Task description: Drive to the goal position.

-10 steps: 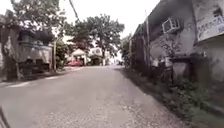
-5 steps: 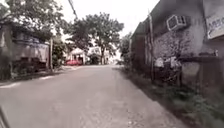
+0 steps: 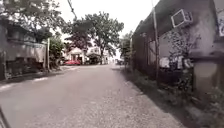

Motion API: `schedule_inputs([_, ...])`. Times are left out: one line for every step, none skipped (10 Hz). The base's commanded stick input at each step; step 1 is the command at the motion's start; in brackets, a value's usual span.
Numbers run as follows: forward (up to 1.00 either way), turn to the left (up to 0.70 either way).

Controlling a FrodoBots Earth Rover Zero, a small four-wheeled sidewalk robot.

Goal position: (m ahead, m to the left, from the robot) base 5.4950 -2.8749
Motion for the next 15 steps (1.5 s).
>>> schedule_inputs([0.7,0.0])
schedule_inputs([0.7,0.0])
schedule_inputs([0.7,0.0])
schedule_inputs([0.7,0.0])
schedule_inputs([0.7,0.0])
schedule_inputs([0.7,0.0])
schedule_inputs([0.7,0.0])
schedule_inputs([0.7,0.0])
schedule_inputs([0.7,0.0])
schedule_inputs([0.7,0.0])
schedule_inputs([0.7,0.0])
schedule_inputs([0.7,0.0])
schedule_inputs([0.7,0.01])
schedule_inputs([0.7,0.01])
schedule_inputs([0.7,0.01])
